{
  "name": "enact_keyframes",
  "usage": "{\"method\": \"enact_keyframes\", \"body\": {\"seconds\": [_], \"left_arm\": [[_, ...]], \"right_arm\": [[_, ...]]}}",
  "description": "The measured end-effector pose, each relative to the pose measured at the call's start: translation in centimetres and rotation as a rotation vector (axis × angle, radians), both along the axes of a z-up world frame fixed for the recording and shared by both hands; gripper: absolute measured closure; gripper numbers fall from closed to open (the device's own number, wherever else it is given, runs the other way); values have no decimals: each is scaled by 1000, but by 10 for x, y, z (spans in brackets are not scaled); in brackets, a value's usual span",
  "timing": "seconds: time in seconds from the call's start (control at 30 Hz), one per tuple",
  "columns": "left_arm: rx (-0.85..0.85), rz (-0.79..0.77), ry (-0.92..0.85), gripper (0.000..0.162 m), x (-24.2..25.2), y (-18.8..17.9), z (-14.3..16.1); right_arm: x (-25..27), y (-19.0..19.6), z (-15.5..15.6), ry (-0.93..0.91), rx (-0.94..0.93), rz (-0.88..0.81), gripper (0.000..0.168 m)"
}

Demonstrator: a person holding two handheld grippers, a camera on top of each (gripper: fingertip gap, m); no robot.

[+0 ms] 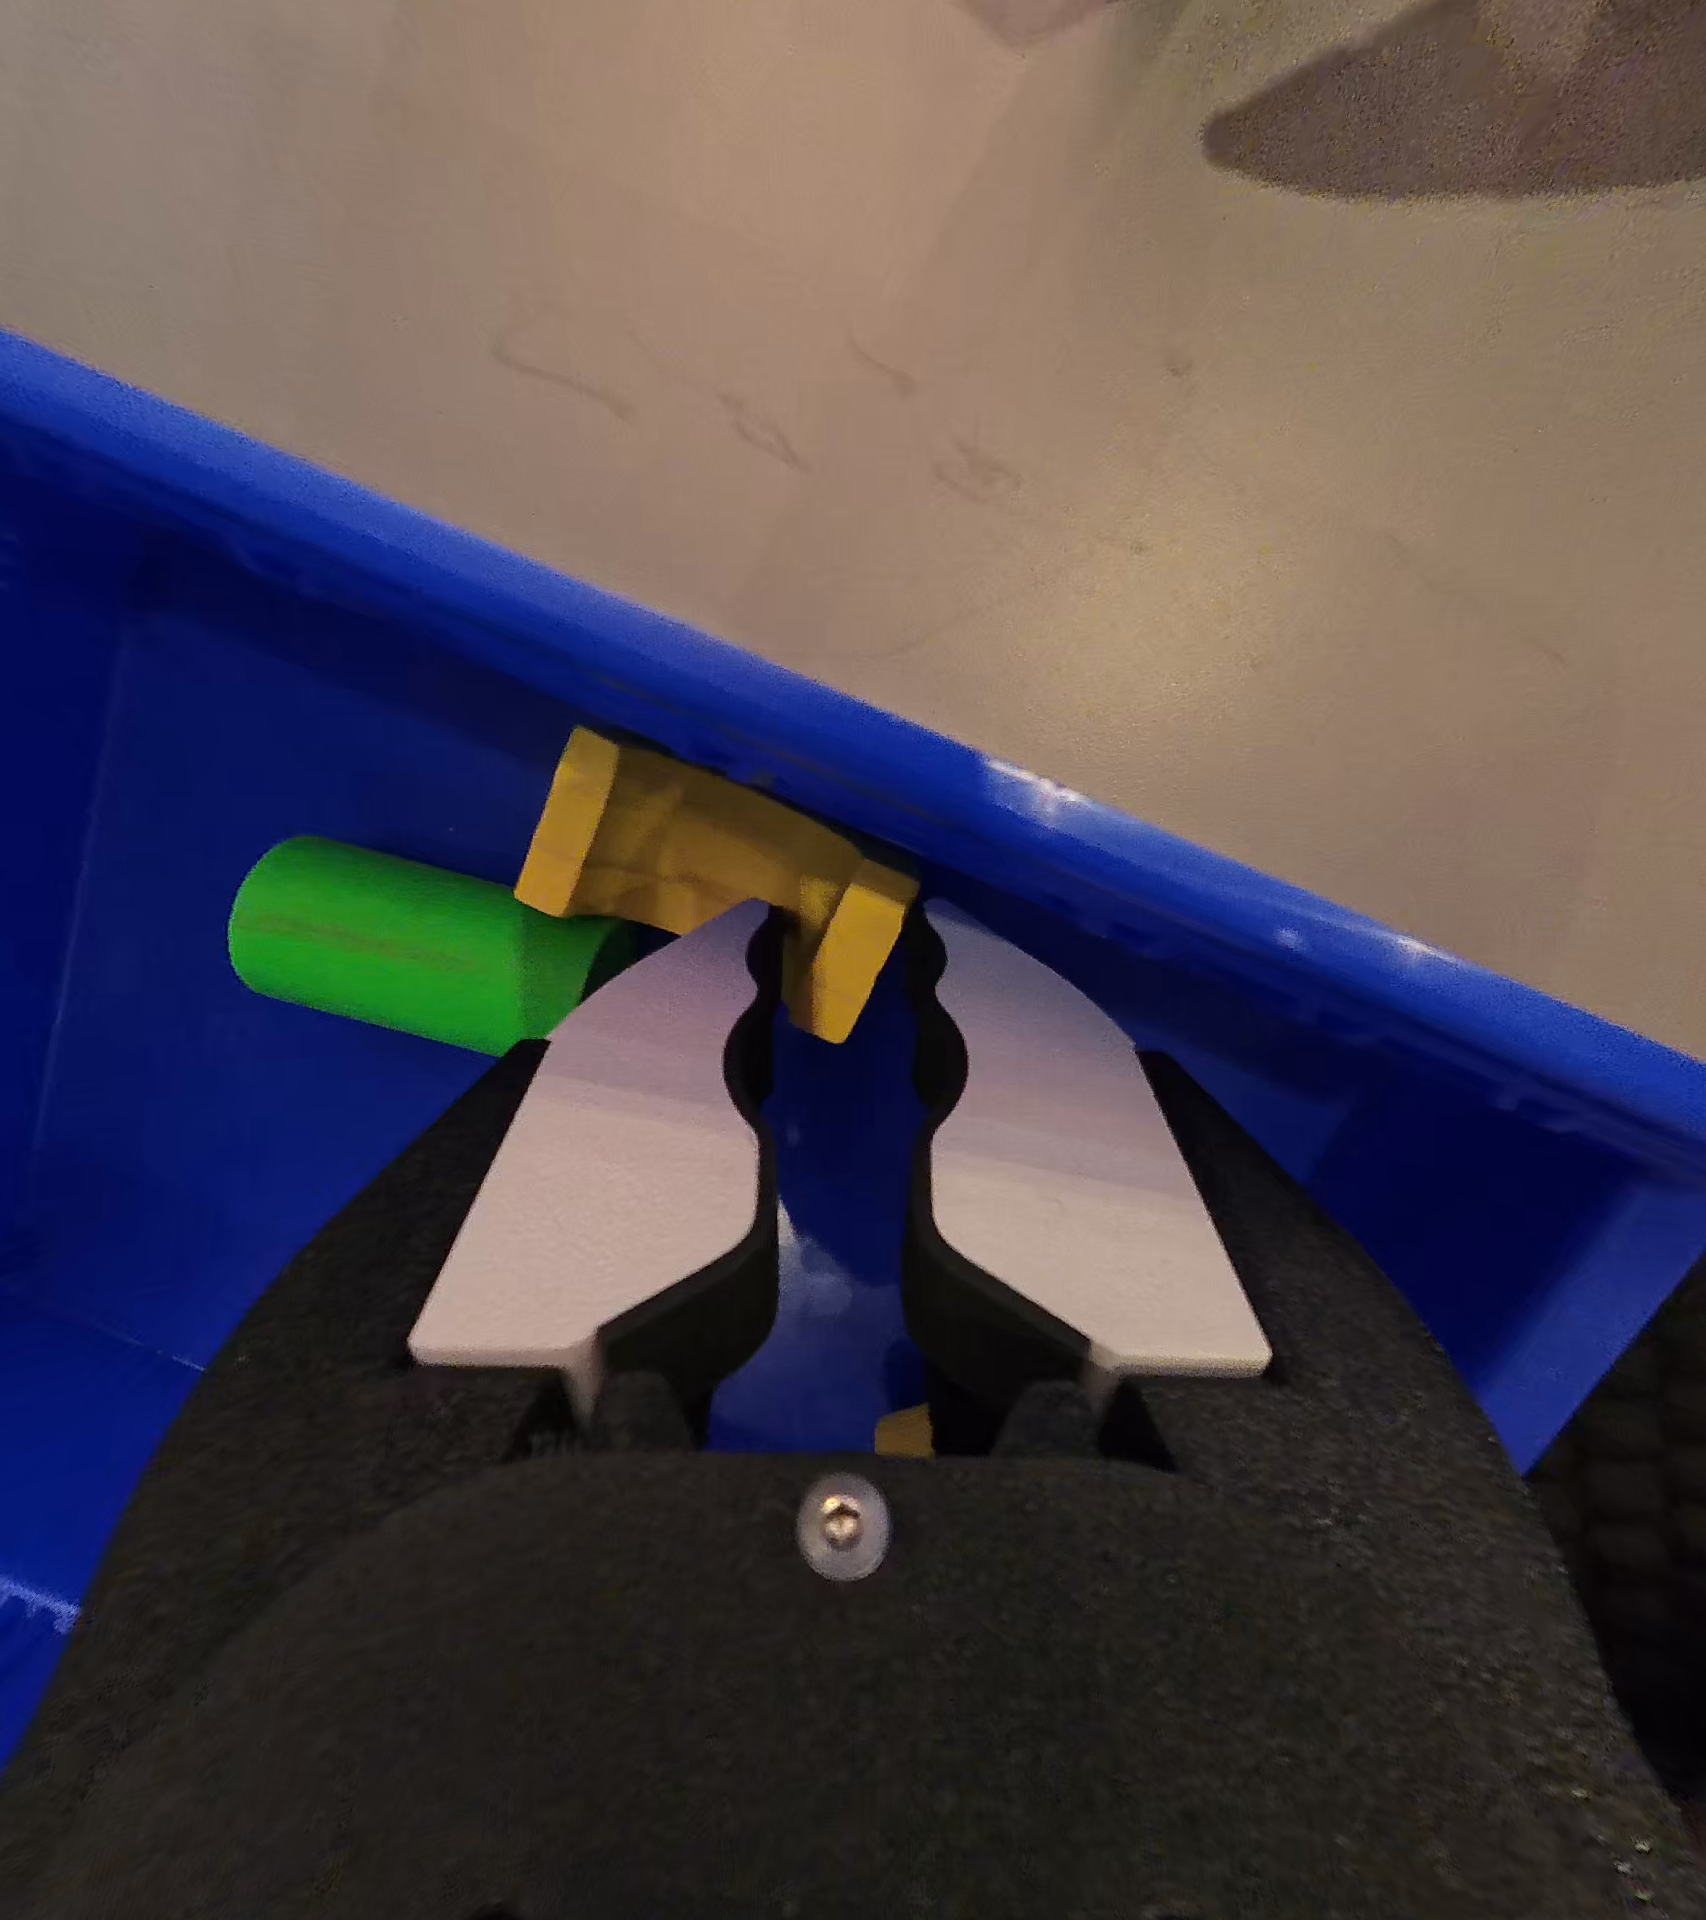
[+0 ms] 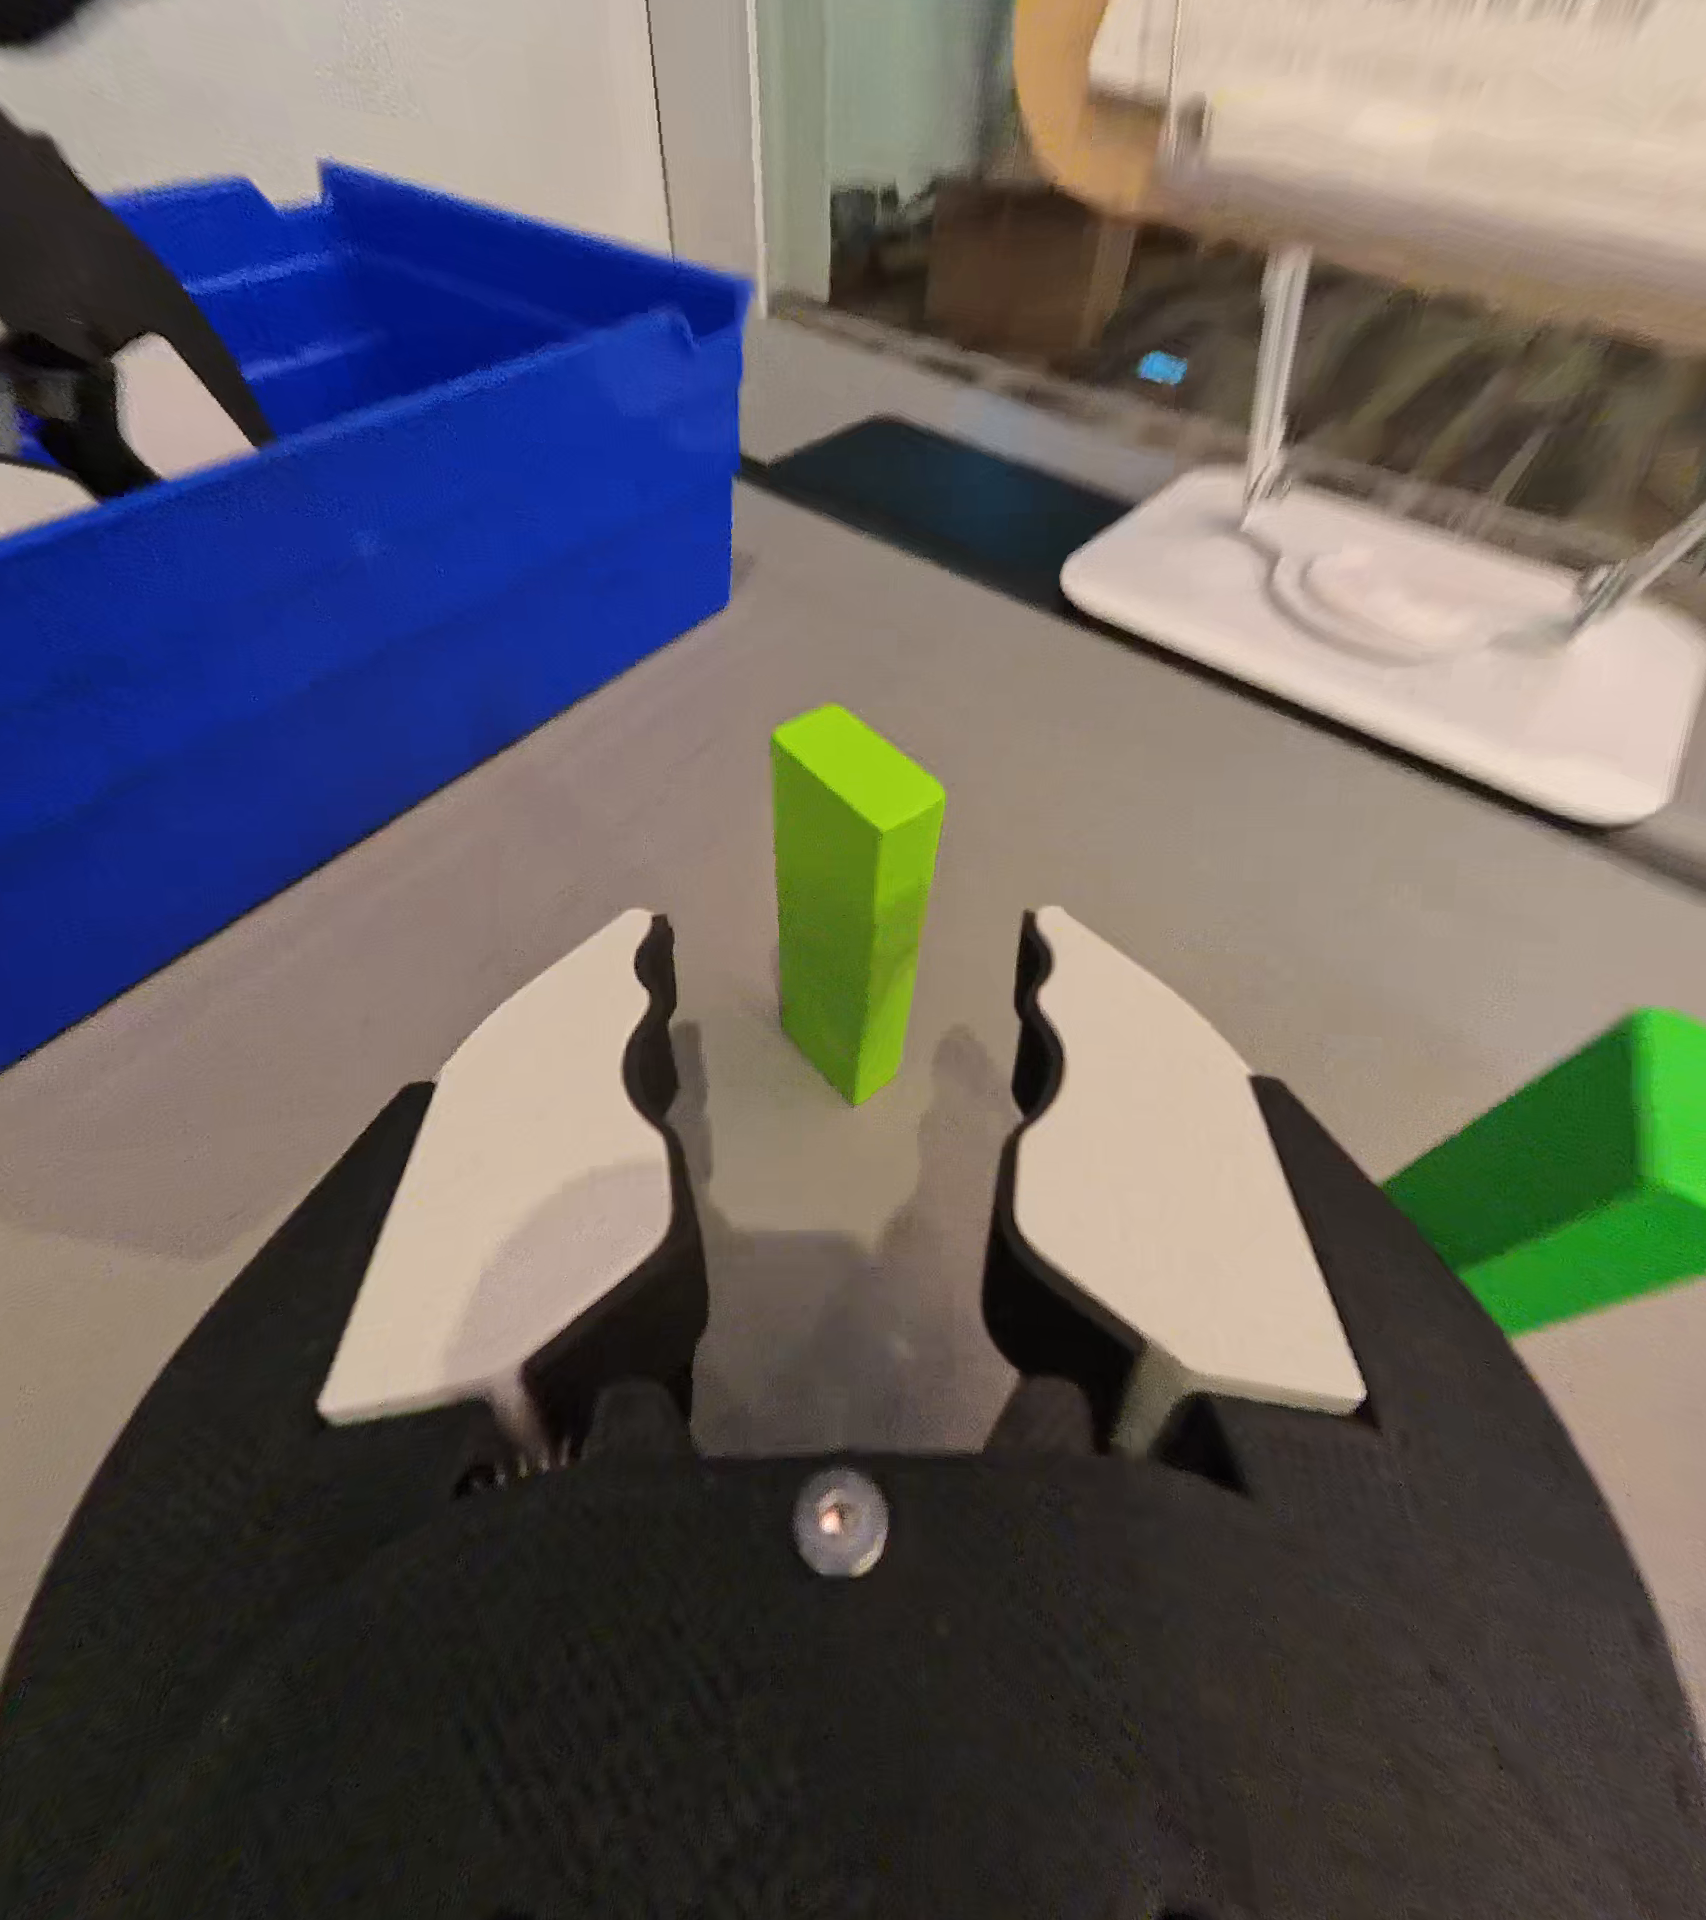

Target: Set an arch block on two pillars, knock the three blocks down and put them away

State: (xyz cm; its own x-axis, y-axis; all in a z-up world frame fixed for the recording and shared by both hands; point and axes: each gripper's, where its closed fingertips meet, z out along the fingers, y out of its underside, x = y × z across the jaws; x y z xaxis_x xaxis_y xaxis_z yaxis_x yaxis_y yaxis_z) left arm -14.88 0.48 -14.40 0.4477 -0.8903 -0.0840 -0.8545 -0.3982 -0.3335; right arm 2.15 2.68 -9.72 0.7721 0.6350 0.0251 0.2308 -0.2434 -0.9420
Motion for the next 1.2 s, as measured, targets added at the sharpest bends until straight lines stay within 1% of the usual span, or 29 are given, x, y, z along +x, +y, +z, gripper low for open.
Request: {"method": "enact_keyframes", "body": {"seconds": [0.1, 0.13, 0.17, 0.2, 0.23, 0.3, 0.37, 0.53, 0.73, 0.8, 0.97, 1.2], "left_arm": [[8, -18, 13, 140, 0, 0, 0], [10, -22, 17, 140, 0, 0, 0], [9, -20, 17, 141, 0, 1, 1], [7, -16, 19, 142, 0, 1, 1], [10, -14, 23, 142, 0, 1, 2], [10, -3, 43, 143, -3, 2, 2], [8, 10, 52, 143, -5, 3, 2], [26, 52, 6, 146, -8, 8, 11], [59, 78, -38, 146, -14, 7, 25], [66, 86, -50, 146, -15, 8, 28], [77, 103, -56, 146, -18, 8, 32], [99, 124, -71, 146, -20, 9, 40]], "right_arm": [[-4, 9, -17, 21, -108, 14, 107], [-6, 8, -17, 34, -117, 34, 114], [-7, 7, -16, 38, -114, 50, 130], [-6, 6, -16, 12, -103, 50, 143], [-6, 4, -18, -30, -92, 59, 150], [-5, 2, -18, -81, -97, 36, 152], [-4, 2, -18, -92, -113, -16, 152], [5, 10, -18, -96, -99, -235, 152], [12, 22, -18, 36, -153, -430, 152], [14, 24, -18, 48, -155, -478, 152], [18, 26, -18, 26, -127, -540, 152], [18, 27, -18, 12, -104, -549, 152]]}}
